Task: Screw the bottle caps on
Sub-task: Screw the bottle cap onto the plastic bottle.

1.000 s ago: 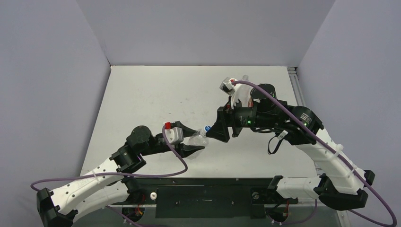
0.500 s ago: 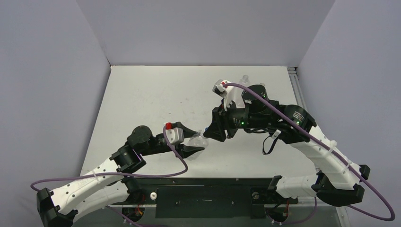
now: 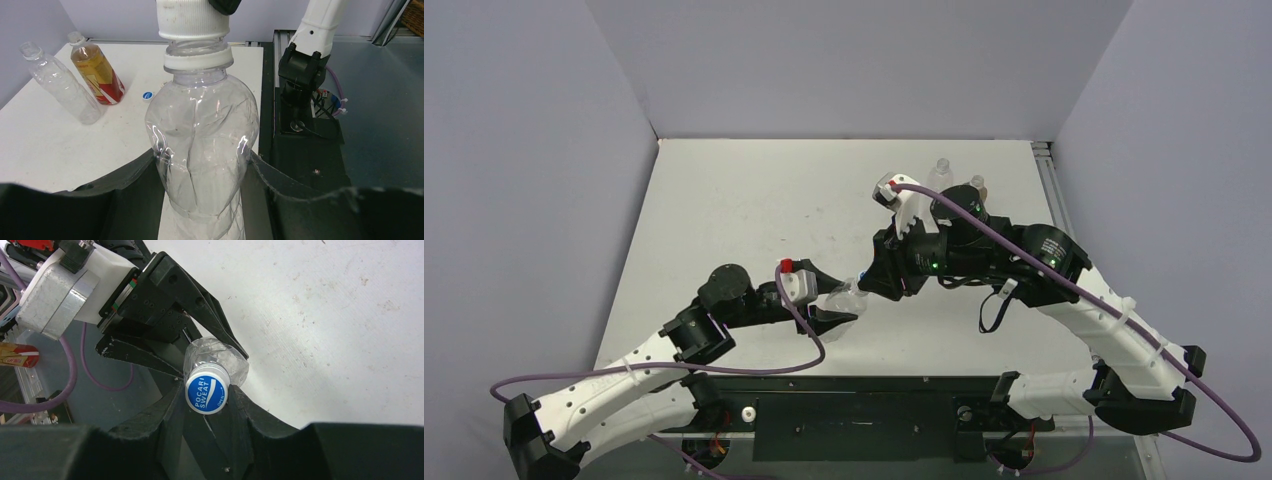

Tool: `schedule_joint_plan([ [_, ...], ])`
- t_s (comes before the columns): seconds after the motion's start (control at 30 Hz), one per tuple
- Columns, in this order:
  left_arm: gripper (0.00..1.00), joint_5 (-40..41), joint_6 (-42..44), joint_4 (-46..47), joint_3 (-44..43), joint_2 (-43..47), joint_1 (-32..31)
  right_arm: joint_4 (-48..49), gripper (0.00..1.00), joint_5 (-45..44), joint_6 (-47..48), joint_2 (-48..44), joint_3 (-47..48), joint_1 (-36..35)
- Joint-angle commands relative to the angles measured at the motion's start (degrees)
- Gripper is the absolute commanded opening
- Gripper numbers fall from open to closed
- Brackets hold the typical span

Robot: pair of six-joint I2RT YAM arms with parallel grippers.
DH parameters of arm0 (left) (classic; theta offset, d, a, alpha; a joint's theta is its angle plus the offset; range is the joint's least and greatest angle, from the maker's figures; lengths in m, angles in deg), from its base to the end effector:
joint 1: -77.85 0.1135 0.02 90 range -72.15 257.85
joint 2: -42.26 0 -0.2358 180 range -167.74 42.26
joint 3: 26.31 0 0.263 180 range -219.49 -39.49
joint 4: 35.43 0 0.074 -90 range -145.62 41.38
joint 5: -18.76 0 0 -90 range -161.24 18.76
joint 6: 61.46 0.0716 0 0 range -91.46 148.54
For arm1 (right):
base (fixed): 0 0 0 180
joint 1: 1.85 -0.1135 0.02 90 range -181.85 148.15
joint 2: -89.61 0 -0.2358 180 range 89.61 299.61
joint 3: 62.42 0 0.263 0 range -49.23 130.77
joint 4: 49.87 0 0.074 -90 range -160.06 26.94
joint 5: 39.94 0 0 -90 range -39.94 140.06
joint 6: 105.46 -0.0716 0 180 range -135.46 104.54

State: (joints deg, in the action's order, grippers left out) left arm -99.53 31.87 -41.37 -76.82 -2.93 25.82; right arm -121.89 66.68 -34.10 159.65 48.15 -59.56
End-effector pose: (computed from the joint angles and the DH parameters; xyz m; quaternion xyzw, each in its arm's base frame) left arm 0.1287 -0.2201 0.3037 0.4724 0.5306 -0.4395 0.5497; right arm 0.1221 0.2316 0.4316 -0.3552 0.7900 0.3980 0.3022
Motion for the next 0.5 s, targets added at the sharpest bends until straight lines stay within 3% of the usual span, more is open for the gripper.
schedule_joint_plan([
  [0.0,0.15,1.48,-0.67,0.96,-2.67,0.07,0.26,3.1,0.25,-1.71,-1.52,-0.14,-0.86,-0.71],
  [0.27,0.15,12.44,1.95,4.84,-3.76,-1.45,-0.02,4.86,0.23,-5.94,-10.82,3.32,-1.1,-0.53],
  [0.47,0.15,28.19,6.15,9.3,-4.44,-3.85,-2.43,3.66,0.22,-11.2,-19.49,7.28,0.84,-0.3],
])
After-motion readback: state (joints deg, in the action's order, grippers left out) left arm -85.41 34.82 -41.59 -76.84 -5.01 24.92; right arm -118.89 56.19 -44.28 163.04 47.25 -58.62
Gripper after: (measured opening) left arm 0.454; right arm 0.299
